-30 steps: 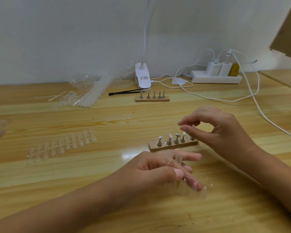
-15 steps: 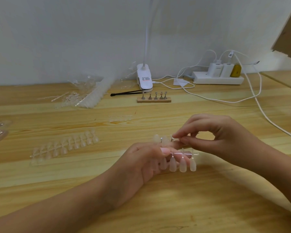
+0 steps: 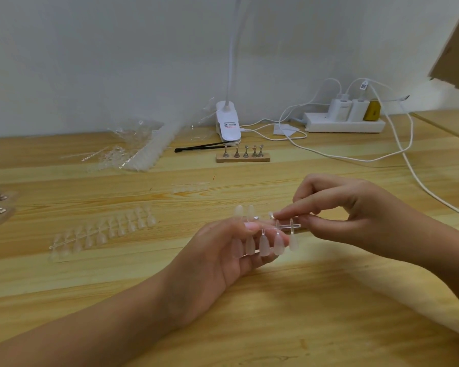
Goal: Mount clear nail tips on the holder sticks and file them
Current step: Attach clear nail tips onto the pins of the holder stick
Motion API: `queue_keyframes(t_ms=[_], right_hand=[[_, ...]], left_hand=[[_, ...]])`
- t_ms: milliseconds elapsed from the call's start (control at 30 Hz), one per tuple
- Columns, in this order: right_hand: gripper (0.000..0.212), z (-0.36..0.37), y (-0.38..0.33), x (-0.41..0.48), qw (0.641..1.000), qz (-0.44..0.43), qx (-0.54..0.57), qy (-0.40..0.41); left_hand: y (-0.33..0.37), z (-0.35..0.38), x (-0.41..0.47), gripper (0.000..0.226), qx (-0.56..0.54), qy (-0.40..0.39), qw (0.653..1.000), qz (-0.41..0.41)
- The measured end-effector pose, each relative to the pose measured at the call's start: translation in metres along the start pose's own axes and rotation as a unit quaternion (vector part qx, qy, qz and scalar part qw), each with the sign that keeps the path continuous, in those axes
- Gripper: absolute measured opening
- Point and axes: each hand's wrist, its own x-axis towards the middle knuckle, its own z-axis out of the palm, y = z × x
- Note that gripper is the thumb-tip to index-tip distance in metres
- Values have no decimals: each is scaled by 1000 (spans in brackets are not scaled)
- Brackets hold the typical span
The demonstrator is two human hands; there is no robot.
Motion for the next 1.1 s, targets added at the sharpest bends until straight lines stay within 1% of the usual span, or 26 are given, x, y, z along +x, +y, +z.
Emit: queue_keyframes(t_ms=[67,233,400,533,600,700,800,867,967,1100], right_hand=[[27,-2,0,1,1000,4,1,-3],[16,-7,3,0,1000,-2,-14,-19],[26,-4,5,-1,998,-25,-21,-61],[21,1,6,-2,995,-20,-7,-97],[20,0,6,-2,996,-21,2,-91],[23,-4,8,0,999,-19,26,-44],[21,-5,18,2,999,0,39,10],[23,-2,26,4,999,22,32,31],[26,4,37,6,997,55,38,25],[29,8,46,8,995,80,62,-18]], left_hand=[[0,0,0,24,-3,-4,1000,4],[0,0,0,24,12,-8,1000,7],[0,5,0,25,90,-46,995,-3],[-4,4,-1,21,100,-45,994,-11],[-4,3,-1,22,98,-44,994,-6],[-3,3,-1,23,108,-46,993,0],[-3,5,-2,25,158,-75,985,2],[-4,6,-3,26,188,-86,978,2],[-2,7,-4,31,203,-88,975,-2],[-1,10,-4,24,205,-84,975,-1]])
